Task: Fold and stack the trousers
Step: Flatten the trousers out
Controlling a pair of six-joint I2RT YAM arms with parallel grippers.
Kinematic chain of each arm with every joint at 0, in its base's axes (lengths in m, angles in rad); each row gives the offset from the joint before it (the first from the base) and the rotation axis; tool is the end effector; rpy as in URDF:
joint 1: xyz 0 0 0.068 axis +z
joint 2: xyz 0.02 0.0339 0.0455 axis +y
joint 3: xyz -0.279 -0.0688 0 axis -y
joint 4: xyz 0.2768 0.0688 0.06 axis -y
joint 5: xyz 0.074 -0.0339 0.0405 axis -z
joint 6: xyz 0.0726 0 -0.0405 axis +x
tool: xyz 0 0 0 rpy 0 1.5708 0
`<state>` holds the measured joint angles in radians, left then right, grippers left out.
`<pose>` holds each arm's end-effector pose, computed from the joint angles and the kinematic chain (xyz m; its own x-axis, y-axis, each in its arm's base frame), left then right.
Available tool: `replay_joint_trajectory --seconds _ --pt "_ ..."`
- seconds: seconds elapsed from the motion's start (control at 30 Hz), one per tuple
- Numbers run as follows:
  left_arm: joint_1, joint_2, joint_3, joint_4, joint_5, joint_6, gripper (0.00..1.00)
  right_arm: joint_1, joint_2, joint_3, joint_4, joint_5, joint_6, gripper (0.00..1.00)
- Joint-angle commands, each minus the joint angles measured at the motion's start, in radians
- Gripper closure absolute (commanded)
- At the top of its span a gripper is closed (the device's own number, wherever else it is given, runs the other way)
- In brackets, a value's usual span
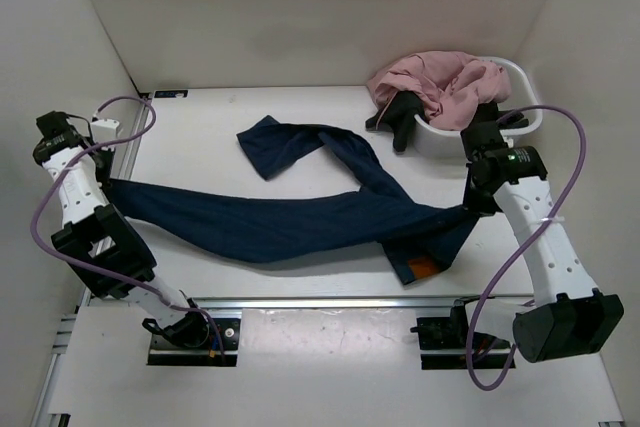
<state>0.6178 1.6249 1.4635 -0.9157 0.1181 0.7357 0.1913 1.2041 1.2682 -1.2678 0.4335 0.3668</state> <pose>0.3206 0.2173 0.2782 -0.8876 0.1868 -0.4209 0.0890 0.9664 0.2411 0.2439 0.0162 0.3210 -0.8642 0.1641 -0.4756 0.3057 0.9221 -0.2373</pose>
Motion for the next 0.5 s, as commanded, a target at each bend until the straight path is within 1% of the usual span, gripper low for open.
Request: replay_joint_trajectory --seconds 0.0,0.07,0.1,0.13,0.2,0.23,0.27,0.33,0.4,0.47 --pt "0.005 -0.016 -0.009 0.021 -0.038 0.036 0.86 -0.007 0.001 0.124 0.035 0.117 -0.038 1.00" --pt "-0.016 0.039 -0.009 0.021 -0.073 0.025 0.86 -0.007 0.040 0.215 0.024 0.126 -0.063 1.00" --pt "-0.033 0.058 -0.009 0.021 -0.099 0.025 0.86 -0.007 0.085 0.309 0.015 0.111 -0.084 1.00" --pt "-0.046 0.094 0.000 0.021 -0.112 0.015 0.86 -0.007 0.107 0.350 0.015 0.076 -0.085 1.00" --pt "-0.085 0.127 0.000 0.021 -0.138 0.004 0.81 -0.007 0.144 0.394 0.015 0.042 -0.095 1.00" --pt "-0.098 0.153 0.000 0.021 -0.152 -0.010 0.75 -0.007 0.144 0.395 0.024 0.027 -0.095 1.00" --pt "-0.108 0.153 0.000 0.012 -0.152 -0.021 0.61 -0.007 0.144 0.395 0.039 0.005 -0.095 1.00" --pt "-0.109 0.164 0.029 0.003 -0.112 -0.053 0.47 -0.007 0.144 0.370 0.050 -0.013 -0.086 1.00" --pt "-0.109 0.138 0.029 0.012 -0.112 -0.053 0.35 -0.007 0.144 0.350 0.064 -0.032 -0.077 1.00" --pt "-0.109 0.099 0.029 0.021 -0.121 -0.042 0.34 -0.007 0.134 0.298 0.093 -0.061 -0.077 1.00"
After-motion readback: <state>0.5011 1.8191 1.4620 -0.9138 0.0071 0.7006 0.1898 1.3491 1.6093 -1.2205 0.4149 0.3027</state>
